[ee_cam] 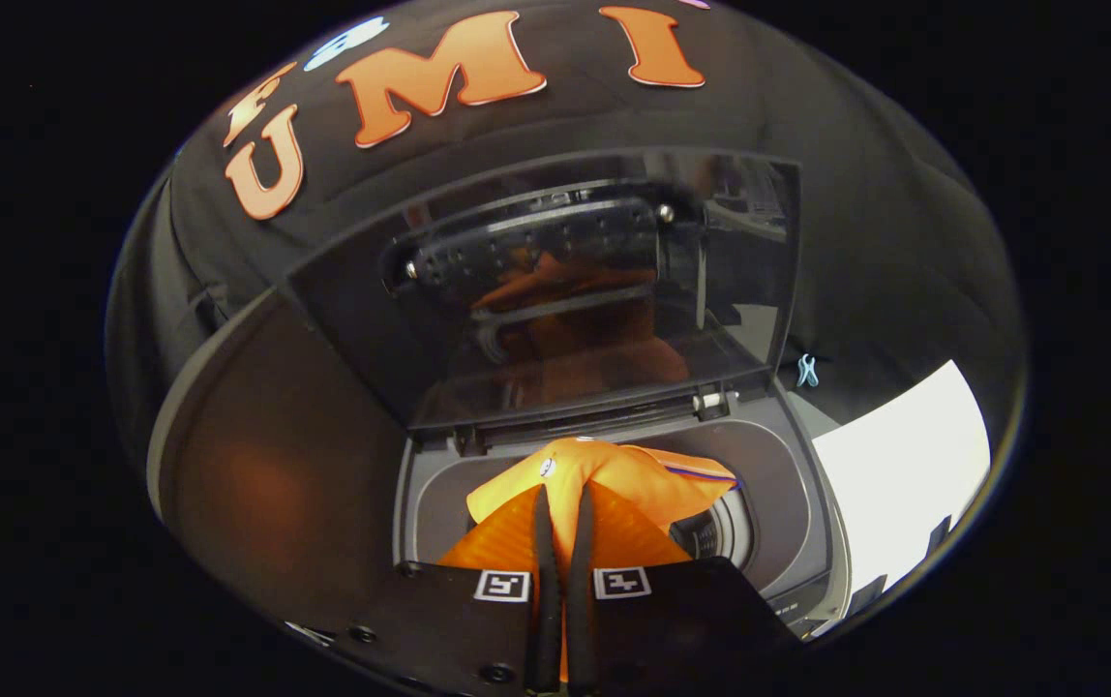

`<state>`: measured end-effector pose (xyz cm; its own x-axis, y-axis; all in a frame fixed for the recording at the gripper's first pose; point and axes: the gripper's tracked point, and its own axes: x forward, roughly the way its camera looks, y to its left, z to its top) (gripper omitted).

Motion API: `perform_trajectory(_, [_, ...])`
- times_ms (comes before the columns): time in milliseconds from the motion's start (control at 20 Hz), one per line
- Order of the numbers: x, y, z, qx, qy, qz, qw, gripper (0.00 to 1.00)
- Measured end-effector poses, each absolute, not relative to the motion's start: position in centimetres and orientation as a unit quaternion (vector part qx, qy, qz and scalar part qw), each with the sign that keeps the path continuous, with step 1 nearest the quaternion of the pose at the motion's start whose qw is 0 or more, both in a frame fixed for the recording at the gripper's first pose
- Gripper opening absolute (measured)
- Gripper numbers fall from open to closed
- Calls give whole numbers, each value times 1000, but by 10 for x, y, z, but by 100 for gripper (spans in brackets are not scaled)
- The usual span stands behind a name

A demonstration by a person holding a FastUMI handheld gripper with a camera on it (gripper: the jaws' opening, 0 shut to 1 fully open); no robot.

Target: Put the clothes into the washing machine and then close the washing machine lid.

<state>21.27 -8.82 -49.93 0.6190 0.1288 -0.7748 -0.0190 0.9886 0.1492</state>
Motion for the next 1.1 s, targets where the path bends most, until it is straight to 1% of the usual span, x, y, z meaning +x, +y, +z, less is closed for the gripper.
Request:
perform_trajectory(200, [212, -86, -537, 91, 448, 35, 889, 11])
perform_trajectory(250, [211, -84, -543, 88, 454, 36, 886, 13])
perform_trajectory(300, [209, -85, -548, 75, 465, 41, 881, 18])
perform_trajectory(500, [209, -91, -537, 26, 454, 49, 889, 62])
perform_trajectory(550, [207, -92, -528, 20, 452, 51, 890, 62])
perform_trajectory(700, [200, -105, -511, 1, 446, 44, 894, 92])
perform_trajectory(750, [199, -108, -502, -3, 441, 43, 896, 96])
perform_trajectory(800, [198, -111, -494, -6, 436, 41, 899, 100])
perform_trajectory(1100, [200, -113, -425, -28, 395, 43, 917, 100])
